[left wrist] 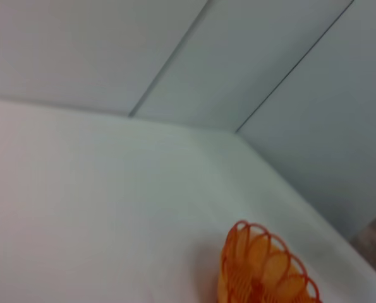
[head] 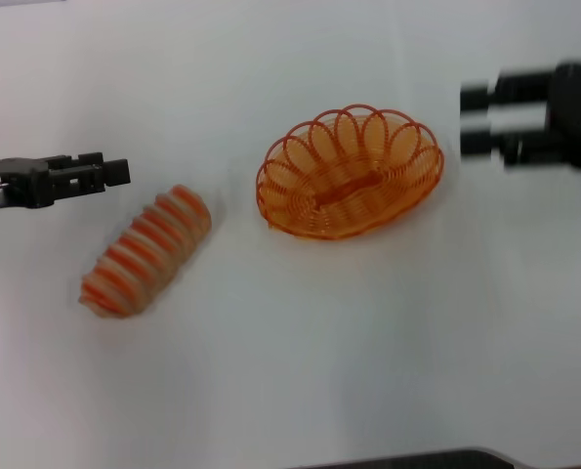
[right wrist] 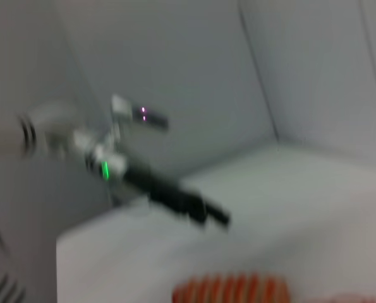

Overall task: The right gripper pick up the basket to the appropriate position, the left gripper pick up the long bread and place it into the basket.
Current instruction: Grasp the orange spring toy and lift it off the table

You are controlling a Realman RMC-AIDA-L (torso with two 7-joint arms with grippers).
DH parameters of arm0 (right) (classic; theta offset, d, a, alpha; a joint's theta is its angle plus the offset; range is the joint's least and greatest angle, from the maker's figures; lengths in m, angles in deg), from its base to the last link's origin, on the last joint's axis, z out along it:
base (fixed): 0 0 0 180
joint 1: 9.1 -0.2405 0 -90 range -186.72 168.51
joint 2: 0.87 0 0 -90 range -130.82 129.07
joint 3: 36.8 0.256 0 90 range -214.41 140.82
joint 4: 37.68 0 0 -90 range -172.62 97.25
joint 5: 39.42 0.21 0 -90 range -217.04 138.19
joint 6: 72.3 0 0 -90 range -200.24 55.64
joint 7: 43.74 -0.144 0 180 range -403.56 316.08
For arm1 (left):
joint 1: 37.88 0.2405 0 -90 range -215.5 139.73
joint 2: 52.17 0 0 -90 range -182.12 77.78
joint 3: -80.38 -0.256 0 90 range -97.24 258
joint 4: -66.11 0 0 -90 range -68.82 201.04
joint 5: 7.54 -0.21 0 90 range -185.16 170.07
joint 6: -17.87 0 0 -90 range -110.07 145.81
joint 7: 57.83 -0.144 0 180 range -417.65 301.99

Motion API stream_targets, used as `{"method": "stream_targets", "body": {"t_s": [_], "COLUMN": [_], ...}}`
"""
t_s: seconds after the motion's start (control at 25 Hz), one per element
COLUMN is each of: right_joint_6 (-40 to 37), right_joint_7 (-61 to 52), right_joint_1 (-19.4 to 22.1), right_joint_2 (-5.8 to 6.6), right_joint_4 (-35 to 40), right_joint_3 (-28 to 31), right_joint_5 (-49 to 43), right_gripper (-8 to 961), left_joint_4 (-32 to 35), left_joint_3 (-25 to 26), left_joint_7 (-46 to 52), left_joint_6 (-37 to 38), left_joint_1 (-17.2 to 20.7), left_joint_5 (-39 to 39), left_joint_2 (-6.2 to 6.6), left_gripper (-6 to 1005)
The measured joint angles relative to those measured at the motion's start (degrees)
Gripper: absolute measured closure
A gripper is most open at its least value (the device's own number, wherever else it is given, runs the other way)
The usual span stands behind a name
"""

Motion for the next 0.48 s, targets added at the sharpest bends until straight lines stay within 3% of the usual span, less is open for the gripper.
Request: {"method": "stream_targets", "body": {"t_s": [0.24, 0.48], "right_joint_6": [4.68, 10.11], "right_joint_7": [-0.68, -0.33], "right_joint_1": [-2.41, -2.48], "right_joint_2": [0.49, -0.24], "right_joint_4": [0.79, 0.35], "right_joint_3": [-1.52, -1.82], "right_joint_5": [-15.38, -18.26], "right_gripper": [325, 325], "left_joint_4": [16.77, 31.57], "left_joint_3": [-14.97, -27.44], "left_joint_7": [22.09, 35.10], "left_joint_6": [0.69, 4.08], "left_joint_1": [-0.48, -3.28], "left_joint_5": [-5.05, -11.70], "left_joint_2": [-1.11, -2.25], "left_gripper": [329, 330]}}
